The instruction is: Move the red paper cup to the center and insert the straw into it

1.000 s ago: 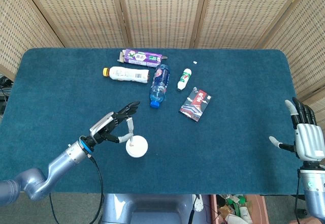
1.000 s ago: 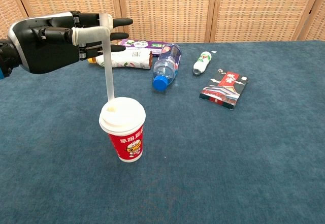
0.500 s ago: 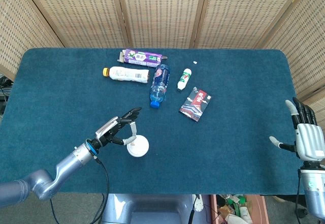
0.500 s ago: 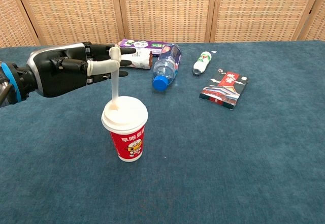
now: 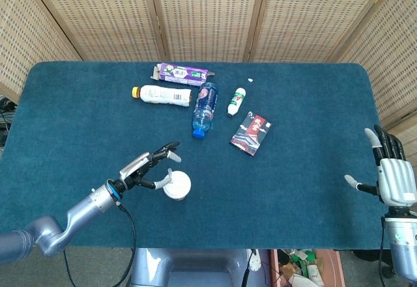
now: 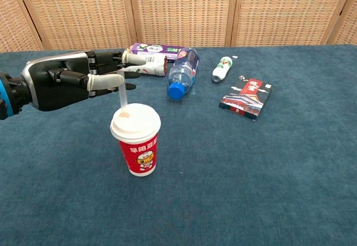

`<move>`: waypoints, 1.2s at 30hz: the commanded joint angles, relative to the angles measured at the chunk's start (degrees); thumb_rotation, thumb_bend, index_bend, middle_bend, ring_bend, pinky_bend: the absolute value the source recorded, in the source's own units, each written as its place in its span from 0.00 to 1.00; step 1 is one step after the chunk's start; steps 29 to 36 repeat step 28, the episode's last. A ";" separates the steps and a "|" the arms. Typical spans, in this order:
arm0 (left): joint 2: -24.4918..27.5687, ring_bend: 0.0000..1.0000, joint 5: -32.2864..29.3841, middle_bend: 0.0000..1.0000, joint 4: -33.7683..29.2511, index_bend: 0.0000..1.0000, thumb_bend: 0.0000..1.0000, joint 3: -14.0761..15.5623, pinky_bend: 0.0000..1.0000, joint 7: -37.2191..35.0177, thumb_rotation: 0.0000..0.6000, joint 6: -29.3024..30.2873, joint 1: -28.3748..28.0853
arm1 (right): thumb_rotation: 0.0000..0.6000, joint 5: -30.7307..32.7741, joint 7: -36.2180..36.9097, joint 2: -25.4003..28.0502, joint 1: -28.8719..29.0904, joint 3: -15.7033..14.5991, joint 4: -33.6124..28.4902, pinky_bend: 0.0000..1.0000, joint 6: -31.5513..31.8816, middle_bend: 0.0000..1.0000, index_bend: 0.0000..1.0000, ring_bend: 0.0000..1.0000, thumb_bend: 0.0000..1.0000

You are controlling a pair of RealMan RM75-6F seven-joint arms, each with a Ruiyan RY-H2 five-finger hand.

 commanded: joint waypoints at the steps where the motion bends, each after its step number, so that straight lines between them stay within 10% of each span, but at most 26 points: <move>1: 0.42 0.00 0.23 0.00 0.19 0.00 0.44 0.24 0.00 -0.44 1.00 1.03 0.54 | 1.00 -0.09 -0.09 -0.02 0.01 -0.03 -0.09 0.00 0.05 0.00 0.00 0.00 0.00; 12: 9.64 0.00 3.03 0.00 -2.42 0.00 0.19 0.76 0.00 5.31 1.00 9.77 4.04 | 1.00 -1.17 -0.90 0.18 -0.30 -0.31 -1.09 0.00 1.16 0.00 0.00 0.00 0.00; 19: 20.20 0.00 -5.51 0.00 -10.34 0.00 0.09 1.32 0.00 38.33 1.00 8.47 9.02 | 1.00 -1.12 -3.15 -0.05 -0.23 -0.60 -1.52 0.00 1.09 0.00 0.00 0.00 0.00; 27: 16.39 0.00 -24.57 0.00 -20.15 0.00 0.10 -1.21 0.00 88.43 1.00 24.33 19.55 | 1.00 0.12 -9.18 -0.11 -0.23 -1.02 -3.06 0.00 0.74 0.00 0.00 0.00 0.00; 36: 15.79 0.00 -25.09 0.00 -20.42 0.00 0.09 -1.35 0.00 90.12 1.00 25.50 20.13 | 1.00 0.14 -9.55 -0.13 -0.24 -1.05 -3.23 0.00 0.78 0.00 0.00 0.00 0.00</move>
